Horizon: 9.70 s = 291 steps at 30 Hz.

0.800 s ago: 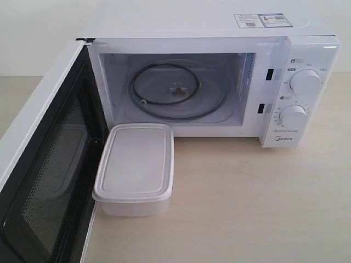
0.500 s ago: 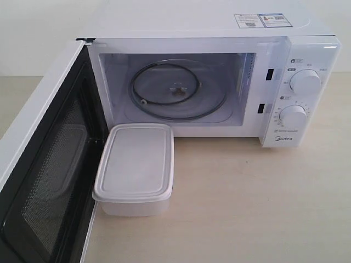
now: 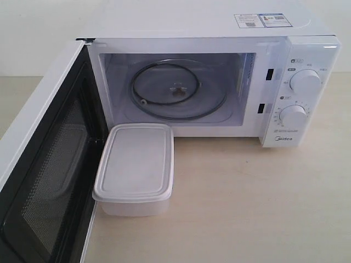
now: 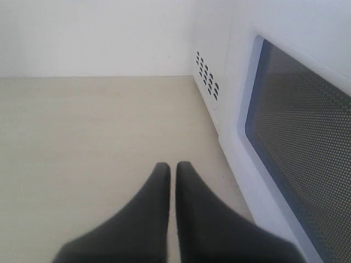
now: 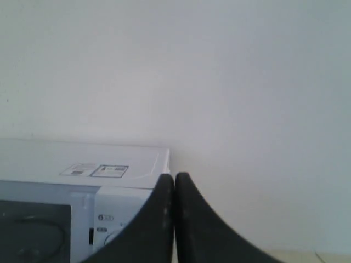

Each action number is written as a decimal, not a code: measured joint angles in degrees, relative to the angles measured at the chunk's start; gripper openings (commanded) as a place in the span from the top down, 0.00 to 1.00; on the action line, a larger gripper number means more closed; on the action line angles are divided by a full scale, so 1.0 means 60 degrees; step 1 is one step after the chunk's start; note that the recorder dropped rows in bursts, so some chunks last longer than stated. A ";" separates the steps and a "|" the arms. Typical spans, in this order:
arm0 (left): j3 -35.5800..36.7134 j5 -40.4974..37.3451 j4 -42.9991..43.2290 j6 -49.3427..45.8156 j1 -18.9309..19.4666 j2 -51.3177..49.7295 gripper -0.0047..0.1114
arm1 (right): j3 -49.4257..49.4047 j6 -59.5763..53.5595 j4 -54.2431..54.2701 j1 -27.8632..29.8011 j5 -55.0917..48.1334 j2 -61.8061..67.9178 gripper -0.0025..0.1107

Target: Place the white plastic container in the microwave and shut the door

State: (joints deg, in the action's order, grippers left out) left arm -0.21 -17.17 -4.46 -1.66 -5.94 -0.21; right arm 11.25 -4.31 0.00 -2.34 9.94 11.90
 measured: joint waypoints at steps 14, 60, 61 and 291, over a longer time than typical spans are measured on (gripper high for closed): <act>0.0000 0.0000 0.0000 0.0000 0.0000 0.0000 0.92 | 0.0097 0.0069 0.0000 0.0000 0.0837 0.2977 0.98; 0.0000 0.0000 0.0000 0.0000 0.0000 0.0000 0.92 | 0.0839 0.4107 -0.6187 0.0000 0.9815 1.5968 0.98; 0.0000 0.0000 0.0000 0.0000 0.0000 0.0000 0.92 | 0.1035 0.4533 -0.6645 0.0000 0.9815 1.6045 0.98; 0.0000 0.0000 0.0000 0.0000 0.0020 0.0000 0.92 | 0.7583 0.9710 0.6633 -0.6062 0.3265 1.6178 0.98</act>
State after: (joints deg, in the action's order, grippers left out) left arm -0.21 -17.17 -4.46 -1.66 -5.82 -0.21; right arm 56.75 53.95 39.80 -38.72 29.53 108.97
